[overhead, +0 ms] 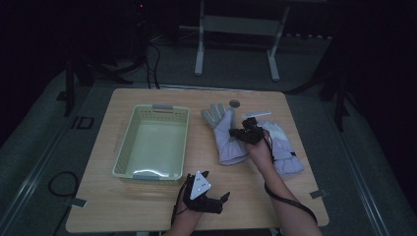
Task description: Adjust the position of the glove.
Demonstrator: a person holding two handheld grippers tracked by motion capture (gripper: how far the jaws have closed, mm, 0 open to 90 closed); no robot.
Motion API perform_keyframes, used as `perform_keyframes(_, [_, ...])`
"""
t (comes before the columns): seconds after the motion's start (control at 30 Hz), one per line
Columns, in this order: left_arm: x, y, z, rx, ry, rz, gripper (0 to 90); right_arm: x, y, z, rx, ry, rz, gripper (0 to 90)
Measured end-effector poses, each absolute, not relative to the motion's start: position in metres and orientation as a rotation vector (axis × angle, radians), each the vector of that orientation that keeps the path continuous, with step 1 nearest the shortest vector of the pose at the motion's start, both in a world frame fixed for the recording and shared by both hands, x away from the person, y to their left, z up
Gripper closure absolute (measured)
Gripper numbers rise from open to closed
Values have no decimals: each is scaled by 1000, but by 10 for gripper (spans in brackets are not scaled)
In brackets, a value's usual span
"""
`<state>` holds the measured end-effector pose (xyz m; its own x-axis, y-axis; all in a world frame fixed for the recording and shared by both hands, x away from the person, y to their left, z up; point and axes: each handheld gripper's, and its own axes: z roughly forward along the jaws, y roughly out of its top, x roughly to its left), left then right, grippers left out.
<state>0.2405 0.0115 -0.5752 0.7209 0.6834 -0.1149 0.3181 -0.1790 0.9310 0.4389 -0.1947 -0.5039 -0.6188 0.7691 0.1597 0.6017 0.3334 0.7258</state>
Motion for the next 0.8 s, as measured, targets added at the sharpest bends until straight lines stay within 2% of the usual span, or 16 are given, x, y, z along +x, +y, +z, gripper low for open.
perform_keyframes(0.37, [240,11,-575,1779,793,399,11,386,-206,-471,1306,2183,1245,883])
perform_keyframes(0.8, [240,11,-575,1781,789,401,11,361,-210,-501,1421,2110,1186,882])
